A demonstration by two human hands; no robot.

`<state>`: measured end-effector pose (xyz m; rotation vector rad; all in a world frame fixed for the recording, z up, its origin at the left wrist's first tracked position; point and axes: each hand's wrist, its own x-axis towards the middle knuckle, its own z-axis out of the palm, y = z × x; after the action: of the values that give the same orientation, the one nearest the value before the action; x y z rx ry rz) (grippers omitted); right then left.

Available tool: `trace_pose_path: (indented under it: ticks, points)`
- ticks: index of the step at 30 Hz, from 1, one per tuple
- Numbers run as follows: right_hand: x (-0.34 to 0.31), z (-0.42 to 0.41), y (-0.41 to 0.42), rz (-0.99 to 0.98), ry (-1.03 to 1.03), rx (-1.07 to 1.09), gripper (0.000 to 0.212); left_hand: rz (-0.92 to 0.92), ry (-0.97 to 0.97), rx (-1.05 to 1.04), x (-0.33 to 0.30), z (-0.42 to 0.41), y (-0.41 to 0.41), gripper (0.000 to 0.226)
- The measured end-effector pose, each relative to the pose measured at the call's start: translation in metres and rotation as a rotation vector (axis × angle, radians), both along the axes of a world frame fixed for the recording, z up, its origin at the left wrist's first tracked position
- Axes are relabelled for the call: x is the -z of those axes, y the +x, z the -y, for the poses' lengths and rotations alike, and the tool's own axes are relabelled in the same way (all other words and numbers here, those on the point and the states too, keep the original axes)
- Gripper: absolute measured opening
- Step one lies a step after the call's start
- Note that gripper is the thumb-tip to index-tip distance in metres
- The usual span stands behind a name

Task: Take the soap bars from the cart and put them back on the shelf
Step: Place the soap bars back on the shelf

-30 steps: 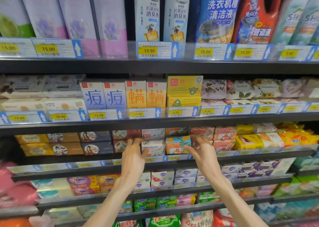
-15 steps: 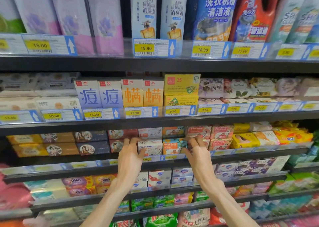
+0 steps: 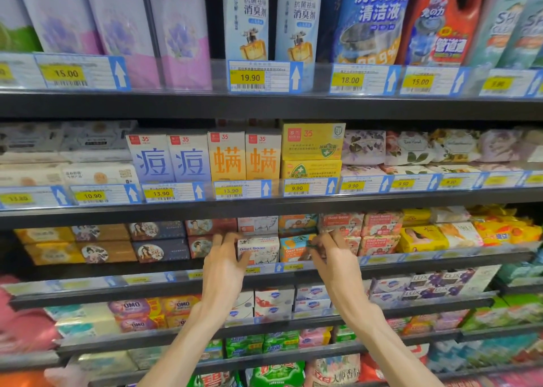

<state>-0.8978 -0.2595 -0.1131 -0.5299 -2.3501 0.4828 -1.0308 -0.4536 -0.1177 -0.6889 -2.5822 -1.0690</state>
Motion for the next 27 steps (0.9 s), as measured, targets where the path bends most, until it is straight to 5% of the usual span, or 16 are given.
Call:
trace_pose_path:
  ticks: [7, 22, 27]
  points:
    - [0.012, 0.022, 0.002, 0.082, 0.270, -0.121, 0.017, 0.012, 0.001, -0.005, -0.002, -0.001, 0.002, 0.032]
    - [0.007, 0.025, 0.001, 0.119, 0.238, -0.086, 0.013, 0.027, -0.042, 0.016, -0.007, 0.001, 0.004, 0.039]
    - [-0.008, 0.031, 0.002, 0.108, 0.233, -0.153, 0.015, -0.114, -0.079, 0.018, -0.013, 0.020, 0.017, 0.040]
